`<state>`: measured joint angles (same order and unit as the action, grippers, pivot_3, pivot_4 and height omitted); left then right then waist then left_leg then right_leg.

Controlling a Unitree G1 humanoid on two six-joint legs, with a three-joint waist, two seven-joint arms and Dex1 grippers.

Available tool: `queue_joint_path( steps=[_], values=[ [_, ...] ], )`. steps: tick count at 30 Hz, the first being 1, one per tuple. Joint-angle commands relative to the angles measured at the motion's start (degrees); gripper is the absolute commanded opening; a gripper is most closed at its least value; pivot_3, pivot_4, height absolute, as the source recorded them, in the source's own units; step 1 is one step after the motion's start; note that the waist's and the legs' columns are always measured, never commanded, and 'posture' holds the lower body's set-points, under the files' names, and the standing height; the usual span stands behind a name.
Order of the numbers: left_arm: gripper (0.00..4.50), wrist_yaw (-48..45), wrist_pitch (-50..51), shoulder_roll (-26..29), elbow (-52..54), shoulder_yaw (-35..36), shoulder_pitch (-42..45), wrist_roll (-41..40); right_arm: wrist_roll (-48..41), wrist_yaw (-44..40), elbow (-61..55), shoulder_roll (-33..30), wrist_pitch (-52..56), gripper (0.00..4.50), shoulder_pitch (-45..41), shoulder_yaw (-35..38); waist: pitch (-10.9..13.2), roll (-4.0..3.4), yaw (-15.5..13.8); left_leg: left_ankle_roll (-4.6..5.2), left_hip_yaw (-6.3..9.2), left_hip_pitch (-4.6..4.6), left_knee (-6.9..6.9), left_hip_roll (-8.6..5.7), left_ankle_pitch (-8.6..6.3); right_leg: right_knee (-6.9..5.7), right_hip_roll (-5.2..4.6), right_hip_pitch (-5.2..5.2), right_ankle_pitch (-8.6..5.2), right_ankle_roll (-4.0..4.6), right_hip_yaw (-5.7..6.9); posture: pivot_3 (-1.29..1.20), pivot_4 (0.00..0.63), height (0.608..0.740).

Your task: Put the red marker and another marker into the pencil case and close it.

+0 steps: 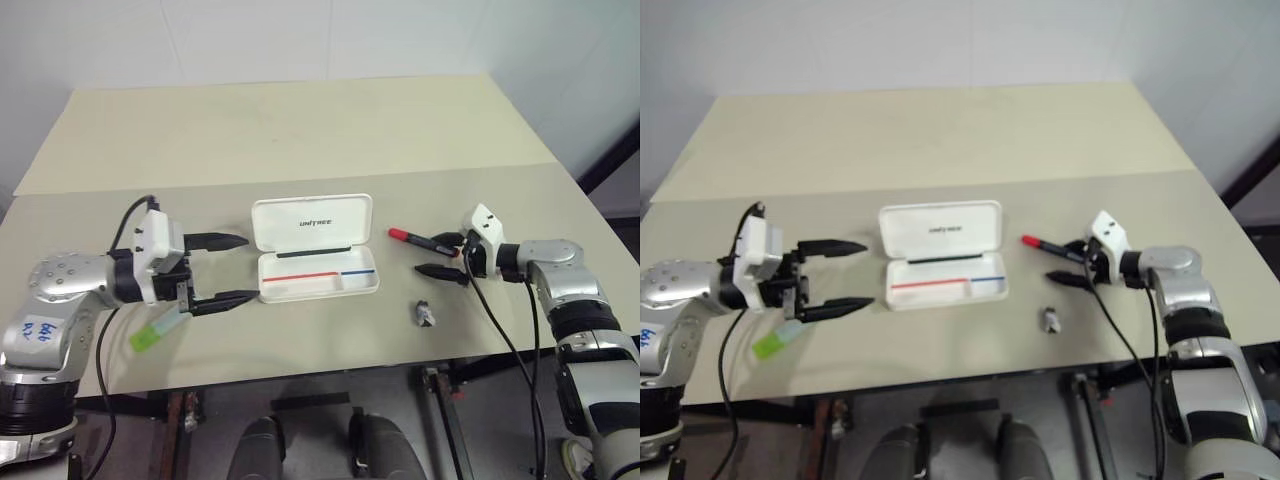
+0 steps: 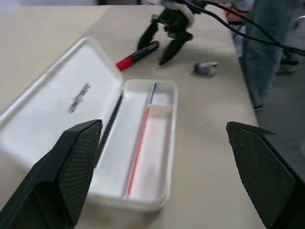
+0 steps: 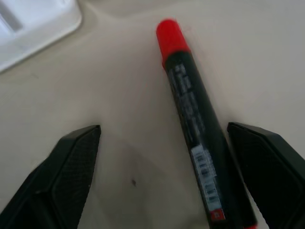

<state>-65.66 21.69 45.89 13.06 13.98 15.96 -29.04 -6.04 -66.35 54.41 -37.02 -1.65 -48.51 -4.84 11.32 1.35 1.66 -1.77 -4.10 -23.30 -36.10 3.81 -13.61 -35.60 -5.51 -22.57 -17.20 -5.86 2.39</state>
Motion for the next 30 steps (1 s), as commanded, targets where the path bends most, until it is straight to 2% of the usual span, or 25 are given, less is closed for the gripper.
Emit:
queue_joint_path(
  steps=[1,3,7,11,15,16,24,30],
  values=[
    [4.46,0.7,-1.3,1.5,0.9,3.5,-1.2,-1.0,3.3,3.8,6.6,1.0,-2.4,4.50,-3.2,-0.2,0.0,0.02,0.2,0.00,-0.02,0.01,0.00,0.00,0.00,0.00,0.00,0.00,0.01,-0.02,-0.03,0.00,0.150,0.740],
    [4.46,1.2,-1.3,1.6,0.9,3.7,-1.3,-1.1,4.3,3.9,9.1,1.5,-2.3,4.50,-4.4,-0.2,-0.1,0.14,0.3,-0.01,-0.03,0.06,0.00,0.01,0.00,-0.03,0.00,0.02,0.02,-0.01,-0.04,0.00,0.150,0.740],
    [4.50,1.6,-0.9,1.7,2.0,3.9,-1.8,-1.6,5.5,-0.2,11.0,2.1,-1.4,3.62,-5.2,-1.2,-0.1,0.23,0.4,-0.02,-0.02,0.14,-0.01,0.01,0.03,-0.05,0.00,0.07,0.15,0.03,-0.06,0.00,0.150,0.740],
    [4.50,1.9,-0.8,1.9,2.3,3.8,-2.2,-1.7,5.7,-3.6,10.1,2.2,-1.5,2.23,-5.4,-1.2,-0.2,0.29,0.3,-0.02,-0.01,0.14,-0.01,0.02,0.05,-0.05,-0.02,0.07,0.21,0.05,-0.06,0.00,0.150,0.740],
    [4.50,2.0,-1.0,2.1,2.1,3.2,-2.0,-1.7,7.0,-3.4,9.2,1.9,-2.5,0.78,-5.2,-1.8,-0.2,0.30,0.3,-0.03,-0.01,0.14,0.05,0.03,0.04,-0.01,-0.02,0.06,0.20,0.07,-0.06,0.00,0.150,0.740],
    [4.50,1.9,-1.1,2.1,1.9,2.9,-1.8,-1.6,7.3,-2.9,9.1,1.9,-2.6,0.60,-5.1,-1.7,-0.2,0.30,0.3,-0.04,-0.02,0.14,0.05,0.03,0.03,-0.01,-0.02,0.06,0.19,0.08,-0.06,0.00,0.150,0.740],
    [4.50,1.4,-4.1,-0.3,-4.4,0.2,0.9,0.1,7.1,-2.8,6.3,0.6,-5.1,0.60,-4.5,-0.6,-0.2,0.33,0.3,-0.03,-0.03,0.14,0.01,0.03,0.04,-0.02,-0.03,0.07,0.22,0.07,-0.06,0.00,0.150,0.740],
    [4.50,-0.2,-7.8,1.3,-8.3,1.5,-0.8,1.3,2.9,-11.0,-10.4,-6.1,1.7,0.60,-0.5,1.3,-0.1,0.18,-0.2,-0.05,-0.04,-0.11,0.12,0.03,-0.01,0.05,-0.04,-0.17,0.16,0.05,-0.06,0.00,0.150,0.740]
  ],
)
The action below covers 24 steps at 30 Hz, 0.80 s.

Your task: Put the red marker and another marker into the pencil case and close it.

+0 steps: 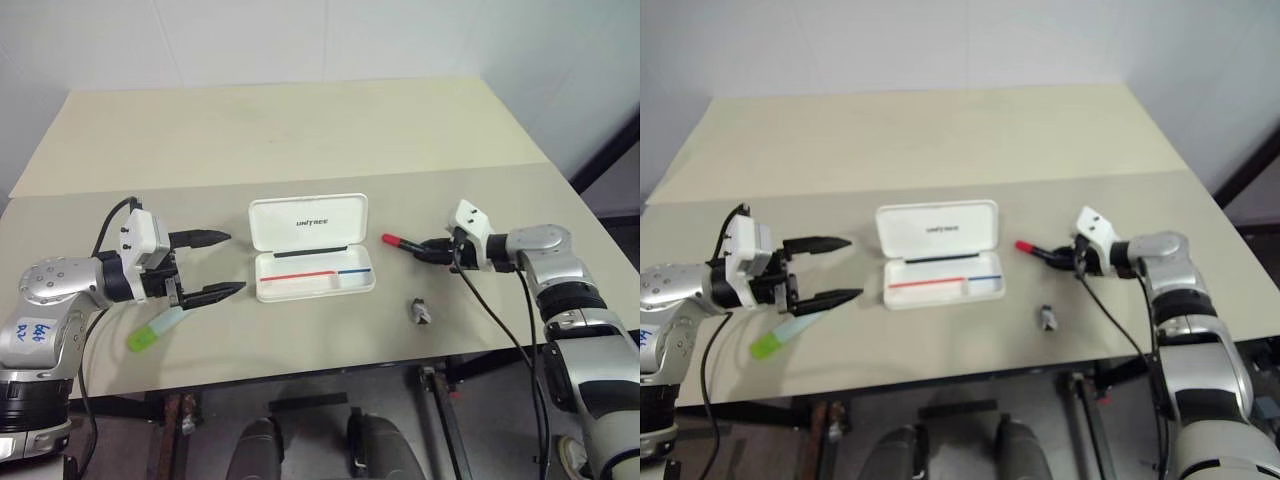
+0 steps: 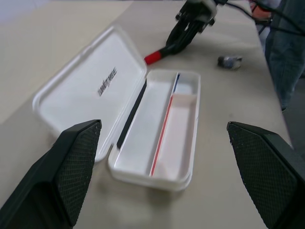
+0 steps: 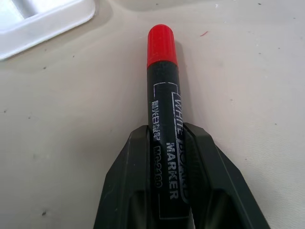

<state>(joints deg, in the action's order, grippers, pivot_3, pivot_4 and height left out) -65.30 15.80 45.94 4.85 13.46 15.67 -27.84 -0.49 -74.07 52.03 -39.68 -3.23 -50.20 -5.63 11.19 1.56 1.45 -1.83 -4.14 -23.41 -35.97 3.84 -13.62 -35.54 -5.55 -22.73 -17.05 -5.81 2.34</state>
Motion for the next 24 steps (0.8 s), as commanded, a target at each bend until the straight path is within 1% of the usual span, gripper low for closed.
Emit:
queue_joint_path(
  steps=[1,4,6,9,12,14,17,21,24],
  values=[
    [4.50,-0.4,-2.2,1.4,-0.3,2.6,-1.4,0.1,-3.9,-5.0,-13.8,-5.0,6.2,0.60,3.2,2.2,0.0,-0.04,0.0,-0.01,-0.04,0.00,0.00,0.00,-0.04,-0.01,0.00,0.00,-0.02,-0.02,-0.01,0.00,0.150,0.740],
    [4.50,-0.2,-3.1,1.6,-0.4,3.6,-3.2,0.1,-8.0,-7.5,-29.8,-7.5,14.9,0.60,8.6,2.5,0.0,-0.05,0.1,-0.12,-0.14,-0.03,0.01,0.04,-0.12,-0.02,0.00,-0.01,-0.11,-0.11,0.00,0.00,0.150,0.740],
    [4.50,0.1,-3.3,1.5,-0.2,3.7,-3.8,0.0,-10.1,-7.2,-37.1,-7.8,19.4,0.60,10.8,2.6,0.0,-0.05,0.3,-0.08,-0.25,-0.01,-0.01,0.07,-0.23,-0.02,0.00,-0.03,-0.17,-0.13,0.00,0.00,0.150,0.740],
    [4.50,0.9,-3.4,0.9,0.4,3.4,-4.4,0.0,-12.9,-4.4,-46.5,-4.7,24.7,0.60,12.1,1.4,0.0,-0.05,0.3,0.03,-0.37,0.04,-0.05,0.10,-0.33,0.06,-0.01,-0.09,-0.18,-0.12,-0.04,0.00,0.150,0.740],
    [4.50,1.4,-3.7,0.7,0.8,3.0,-4.9,0.1,-13.8,-2.5,-50.7,-1.7,27.3,0.60,12.1,-0.1,0.0,-0.05,0.3,0.01,-0.36,0.13,-0.05,0.13,-0.33,-0.04,0.00,-0.09,-0.22,-0.04,-0.04,0.00,0.150,0.740],
    [4.50,1.9,-3.6,0.6,1.4,2.7,-5.5,0.0,-13.0,-0.6,-50.7,2.6,26.7,0.60,10.6,-2.9,0.0,-0.03,0.2,0.00,-0.34,0.13,-0.05,0.13,-0.33,-0.08,0.00,-0.10,-0.23,-0.01,-0.03,0.00,0.150,0.740],
    [4.50,2.4,-3.3,0.6,2.5,2.7,-6.8,0.0,-9.3,0.8,-46.5,8.2,21.2,0.60,7.5,-7.7,0.0,-0.02,0.3,0.00,-0.33,0.12,-0.06,0.13,-0.32,-0.09,-0.03,-0.11,-0.21,0.03,-0.03,0.00,0.150,0.740],
    [4.50,3.2,-2.7,0.6,3.8,2.8,-7.8,-0.2,-0.2,3.1,-37.1,9.9,7.3,0.60,3.1,-14.0,0.0,-0.02,0.0,0.03,-0.38,0.05,-0.03,0.10,-0.34,-0.08,-0.05,-0.20,-0.22,0.05,-0.02,0.00,0.150,0.740],
    [4.50,4.0,-2.5,0.3,4.9,2.8,-8.6,-0.5,1.4,5.0,-31.8,13.1,4.0,0.60,-0.6,-14.8,0.0,0.00,0.2,0.04,-0.48,-0.03,-0.06,0.08,-0.35,-0.08,-0.07,-0.31,-0.21,0.04,-0.01,0.00,0.150,0.740]
  ],
)
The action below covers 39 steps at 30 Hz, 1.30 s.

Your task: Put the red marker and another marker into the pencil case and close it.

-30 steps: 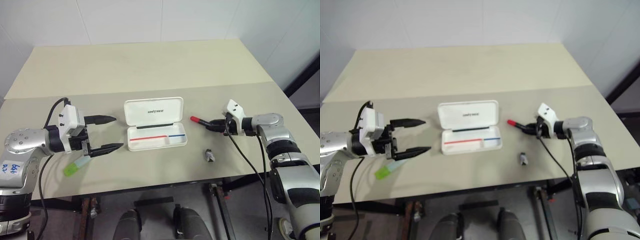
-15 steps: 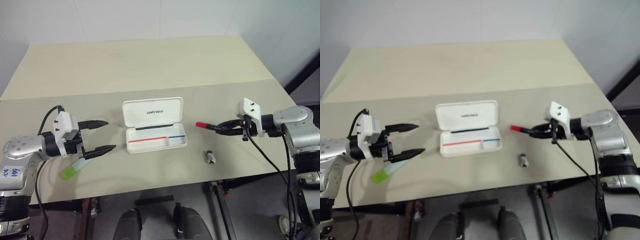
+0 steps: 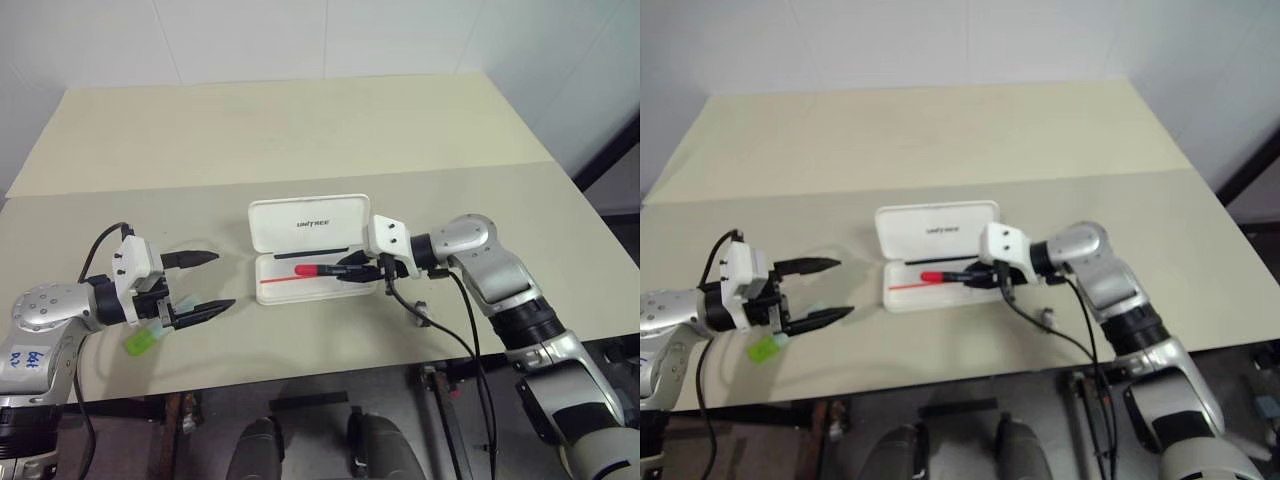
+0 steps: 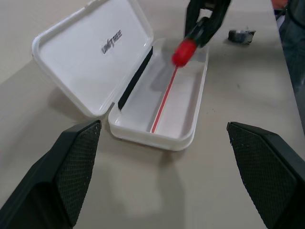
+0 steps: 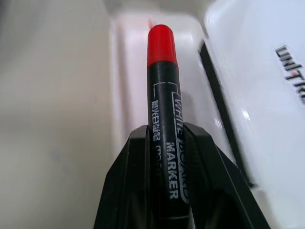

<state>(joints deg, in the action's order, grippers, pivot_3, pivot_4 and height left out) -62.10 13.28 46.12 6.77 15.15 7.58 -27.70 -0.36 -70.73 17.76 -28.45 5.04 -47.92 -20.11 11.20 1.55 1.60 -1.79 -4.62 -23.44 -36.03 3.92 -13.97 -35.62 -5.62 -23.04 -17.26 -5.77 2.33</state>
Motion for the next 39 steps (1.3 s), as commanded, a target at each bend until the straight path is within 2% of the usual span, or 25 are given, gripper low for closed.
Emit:
queue_joint_path(
  steps=[1,9,20,24,28,34,39],
  values=[
    [4.50,1.1,0.1,0.1,3.3,1.2,-0.8,-0.7,1.5,1.8,3.4,2.5,-4.9,0.60,-3.5,-0.3,0.0,0.00,0.1,-0.01,-0.04,0.00,0.02,0.01,0.00,-0.02,0.00,-0.03,0.00,0.00,0.00,0.00,0.150,0.740],
    [4.50,2.9,0.6,-0.8,5.7,1.6,-3.2,-1.4,3.1,1.3,5.9,3.1,-7.1,0.60,-3.5,-0.1,0.0,0.01,0.1,-0.09,-0.33,0.00,0.03,0.07,0.03,-0.24,-0.02,-0.23,0.00,-0.01,-0.02,0.00,0.150,0.740],
    [4.50,3.9,0.9,-1.4,6.3,0.9,-3.1,-1.6,0.7,1.6,2.0,4.6,-5.7,4.43,-1.9,1.6,0.0,0.03,0.2,-0.04,-0.50,0.03,0.01,0.14,0.00,-0.28,-0.02,-0.39,0.00,0.00,-0.10,0.00,0.150,0.740],
    [4.50,4.1,0.8,-1.6,6.5,1.1,-3.7,-1.6,-4.8,0.1,-2.8,5.2,0.6,4.48,-1.1,3.8,0.0,0.03,0.1,-0.06,-0.53,0.03,0.03,0.16,-0.02,-0.28,-0.01,-0.40,0.00,0.00,-0.12,0.00,0.150,0.740],
    [4.50,4.0,-0.6,-0.9,5.8,4.0,-7.0,-1.0,-21.2,-11.6,-16.8,-0.3,16.2,4.48,3.5,7.2,0.0,0.04,0.0,0.01,-0.57,0.02,0.05,0.21,-0.11,-0.35,-0.01,-0.39,0.00,0.00,-0.12,0.00,0.150,0.740],
    [4.50,4.4,-4.0,-1.6,3.8,11.1,-15.8,0.2,-26.0,-11.7,-25.5,-6.9,19.2,4.48,10.1,10.9,-0.1,0.14,0.1,0.15,-0.73,0.04,-0.07,0.27,-0.43,-0.06,-0.05,-0.39,-0.02,0.03,-0.03,0.00,0.150,0.740],
    [4.50,4.7,-7.6,-2.2,0.6,14.2,-20.0,1.4,-26.5,-10.2,-27.7,-9.4,20.0,4.48,11.8,11.7,-0.1,0.15,0.2,0.07,-0.80,0.17,-0.06,0.40,-0.51,-0.16,-0.01,-0.43,-0.09,0.20,0.01,0.00,0.150,0.740]
  ],
)
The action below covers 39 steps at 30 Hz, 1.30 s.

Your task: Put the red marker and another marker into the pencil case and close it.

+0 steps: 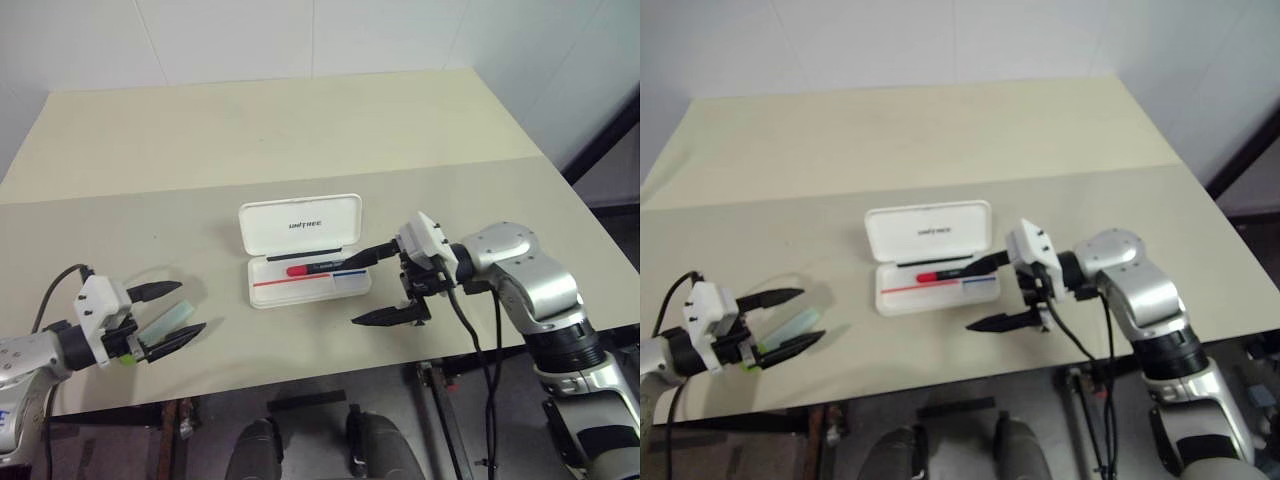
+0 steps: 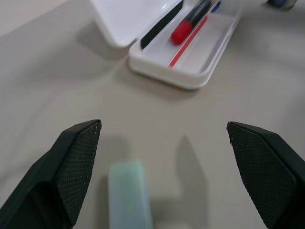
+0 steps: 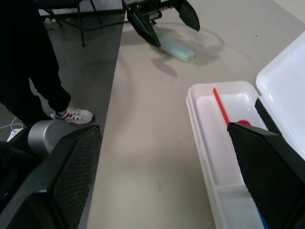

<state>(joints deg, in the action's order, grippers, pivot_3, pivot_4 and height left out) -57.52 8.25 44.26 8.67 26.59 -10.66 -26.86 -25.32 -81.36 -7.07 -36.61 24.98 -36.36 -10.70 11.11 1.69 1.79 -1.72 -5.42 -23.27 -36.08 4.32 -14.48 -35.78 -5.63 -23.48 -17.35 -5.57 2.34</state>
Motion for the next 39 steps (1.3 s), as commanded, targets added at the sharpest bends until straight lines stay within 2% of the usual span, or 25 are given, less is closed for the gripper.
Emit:
queue_joint_path(
  steps=[1,9,17,20,28,36,39],
  values=[
    [4.50,0.0,-3.1,-0.5,-2.3,3.2,-2.4,0.6,-1.6,0.8,-3.1,-1.6,0.1,4.48,0.4,2.6,0.0,0.01,0.0,-0.02,0.00,0.01,-0.01,0.04,-0.01,-0.01,0.03,0.00,0.00,0.03,0.00,0.00,0.150,0.740],
    [4.50,-0.9,-6.5,-1.0,-10.2,2.2,-2.2,1.1,-1.9,1.7,-3.8,-2.9,-0.8,4.48,1.2,3.6,0.0,0.04,-0.1,-0.11,-0.02,0.00,0.00,0.13,-0.08,0.05,0.07,-0.01,-0.03,0.11,0.02,0.00,0.150,0.740],
    [4.50,-4.0,-6.2,-1.9,-16.2,-2.6,1.1,0.8,-2.4,1.5,-4.8,-4.7,-0.8,4.48,2.0,4.4,0.0,0.06,-0.2,-0.09,-0.10,0.00,-0.05,0.20,-0.16,0.03,0.03,-0.02,-0.03,0.12,0.31,0.00,0.150,0.740],
    [3.89,-3.7,-7.6,-2.6,-19.3,-3.2,3.0,1.7,-2.8,1.9,-5.7,-5.2,-0.5,4.50,2.1,4.7,0.0,0.05,-0.3,-0.10,-0.09,0.01,-0.08,0.24,-0.16,-0.03,0.05,-0.01,-0.05,0.15,0.33,0.00,0.150,0.740],
    [1.20,-2.8,-11.1,-2.4,-23.0,-3.8,4.2,3.9,-3.5,3.5,-7.1,-5.5,0.3,4.50,2.2,4.8,-0.1,0.04,-0.3,-0.10,-0.08,0.02,-0.11,0.24,-0.16,-0.08,0.02,-0.01,-0.04,0.16,0.35,0.00,0.150,0.740],
    [1.14,-2.1,-10.6,-2.9,-17.6,-4.4,4.3,2.6,-4.1,4.3,-7.1,-5.7,0.3,4.50,2.5,4.9,-0.1,0.01,-0.3,-0.10,-0.06,0.06,-0.14,0.27,-0.14,-0.14,0.03,0.01,-0.02,0.24,0.37,0.00,0.150,0.740],
    [1.14,-1.7,-8.9,-2.6,-13.1,-4.4,5.0,1.0,-6.2,4.4,-6.3,-4.9,-1.3,4.50,3.8,7.5,-0.2,0.10,-0.4,-0.10,-0.07,0.02,-0.13,0.26,-0.14,-0.09,0.01,0.01,-0.02,0.24,0.38,0.00,0.150,0.740]
  ],
)
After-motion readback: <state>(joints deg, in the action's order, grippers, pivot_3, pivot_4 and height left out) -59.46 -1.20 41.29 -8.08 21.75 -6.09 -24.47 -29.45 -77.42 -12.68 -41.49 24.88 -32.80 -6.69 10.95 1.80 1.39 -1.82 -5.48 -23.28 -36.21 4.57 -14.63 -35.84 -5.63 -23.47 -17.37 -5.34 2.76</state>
